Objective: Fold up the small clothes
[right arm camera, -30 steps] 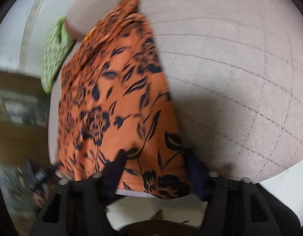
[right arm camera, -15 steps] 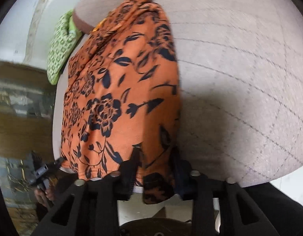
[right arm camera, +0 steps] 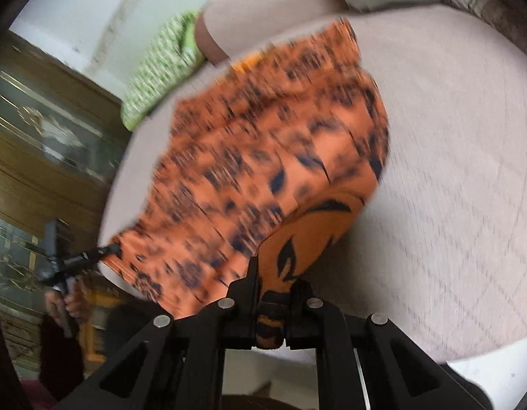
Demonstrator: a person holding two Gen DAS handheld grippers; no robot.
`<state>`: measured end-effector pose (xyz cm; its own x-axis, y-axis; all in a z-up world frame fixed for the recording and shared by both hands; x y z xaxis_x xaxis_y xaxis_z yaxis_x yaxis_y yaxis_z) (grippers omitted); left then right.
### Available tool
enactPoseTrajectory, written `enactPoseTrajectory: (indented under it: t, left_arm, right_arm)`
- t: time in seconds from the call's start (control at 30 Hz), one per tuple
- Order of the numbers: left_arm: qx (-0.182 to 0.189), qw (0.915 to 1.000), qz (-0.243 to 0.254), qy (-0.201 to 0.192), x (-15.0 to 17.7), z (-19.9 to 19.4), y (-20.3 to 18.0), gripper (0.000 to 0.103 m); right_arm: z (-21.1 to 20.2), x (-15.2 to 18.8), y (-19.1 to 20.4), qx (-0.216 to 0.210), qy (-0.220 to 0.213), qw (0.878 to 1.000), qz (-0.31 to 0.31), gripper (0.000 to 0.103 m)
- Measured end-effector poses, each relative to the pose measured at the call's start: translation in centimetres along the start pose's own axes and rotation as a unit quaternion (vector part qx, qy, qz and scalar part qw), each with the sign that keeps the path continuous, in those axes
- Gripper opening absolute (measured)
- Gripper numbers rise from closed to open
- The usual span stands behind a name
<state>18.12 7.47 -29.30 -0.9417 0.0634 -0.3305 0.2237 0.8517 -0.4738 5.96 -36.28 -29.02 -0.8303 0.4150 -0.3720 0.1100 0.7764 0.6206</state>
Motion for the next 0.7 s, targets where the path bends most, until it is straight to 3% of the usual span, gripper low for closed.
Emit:
enactPoseTrajectory:
  t: [0.13,0.3,0.4,0.53,0.6,0.7]
  left_arm:
    - [0.031,0.9992,0.006,-0.026,-6.7,-1.0,-2.1,0.009]
    - [0.036,0.9984,0.009,-0.042,-16.2,1.6,-3.6,0.008]
    - [0.031,0.9988,-0.001,-0.037,-22.4,5.2,-3.6,0.009]
    - [0.005,0.9996,-0.019,-0.018,-28.5,11.7,-2.4,0.009]
    - [-0.011,0.9995,-0.027,-0.01,-30.8,15.4,-1.2,0.009]
    - [-0.035,0.9979,-0.052,-0.013,-32.9,19.3,0.8,0.014]
  right_arm:
    - [-1.7,-5.2,1.7,-0.032,-0.053,0.998,0.005,0.011]
    - [-2.1,-14.9,0.9,-0.051,-0.111,0.992,0.029,0.011]
    - [0.4,-22.0,-0.8,-0.035,-0.138,0.989,0.048,0.011]
    - [5.7,-29.1,-5.6,-0.018,-0.148,0.982,0.112,0.011]
    - [8.4,-31.0,-7.9,-0.004,-0.142,0.981,0.134,0.011]
    - [13.2,-32.7,-12.7,-0.026,-0.123,0.968,0.219,0.014]
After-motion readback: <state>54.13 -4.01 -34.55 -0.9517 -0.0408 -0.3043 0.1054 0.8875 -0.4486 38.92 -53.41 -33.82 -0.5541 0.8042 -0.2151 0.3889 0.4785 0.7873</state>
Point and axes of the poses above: each gripper's, at about its wrist camera, not at the fingertips, and z roughly the way its jaws point, y to its left, x to its underside, the point moved 7 cm from there along z, roughly the way its jaws point, and after that the axes turned 1 degree about -y, right-handed, at the moved point
